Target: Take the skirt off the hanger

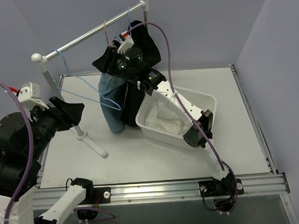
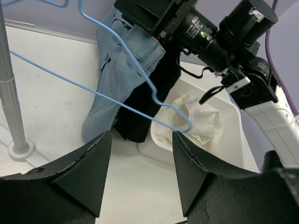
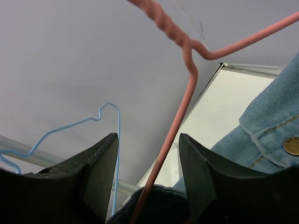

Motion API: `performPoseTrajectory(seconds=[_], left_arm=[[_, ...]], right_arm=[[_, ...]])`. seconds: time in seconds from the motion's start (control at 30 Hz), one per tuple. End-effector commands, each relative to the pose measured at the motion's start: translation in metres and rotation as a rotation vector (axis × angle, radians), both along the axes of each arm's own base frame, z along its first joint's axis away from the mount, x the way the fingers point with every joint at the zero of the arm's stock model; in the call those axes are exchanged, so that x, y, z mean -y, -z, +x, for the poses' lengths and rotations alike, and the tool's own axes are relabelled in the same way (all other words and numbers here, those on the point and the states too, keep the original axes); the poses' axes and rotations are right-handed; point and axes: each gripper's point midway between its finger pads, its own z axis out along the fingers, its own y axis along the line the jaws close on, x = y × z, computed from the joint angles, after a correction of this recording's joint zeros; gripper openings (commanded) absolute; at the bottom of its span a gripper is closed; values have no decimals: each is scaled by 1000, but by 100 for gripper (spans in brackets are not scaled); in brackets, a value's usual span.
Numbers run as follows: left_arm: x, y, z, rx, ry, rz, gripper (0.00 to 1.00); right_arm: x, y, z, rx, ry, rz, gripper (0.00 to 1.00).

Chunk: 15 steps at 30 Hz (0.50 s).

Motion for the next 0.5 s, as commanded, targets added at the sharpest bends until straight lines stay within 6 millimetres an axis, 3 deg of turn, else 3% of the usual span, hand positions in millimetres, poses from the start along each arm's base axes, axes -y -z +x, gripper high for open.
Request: performPoseTrajectory(seconds=[0.0, 0.17, 0.37, 0.47], left_arm=[[4, -5, -24, 13, 65, 4, 63], [7, 1, -39, -1, 112, 20, 64], [18, 4, -48, -23, 190, 21, 64], [25, 1, -49, -23, 229, 13, 64]], right_arm=[[14, -60, 1, 127, 45, 110, 50], [22, -61, 8, 141, 59, 97, 39], [28, -71, 6, 177, 13, 109, 18], [31, -77, 2, 190, -10, 110, 1]])
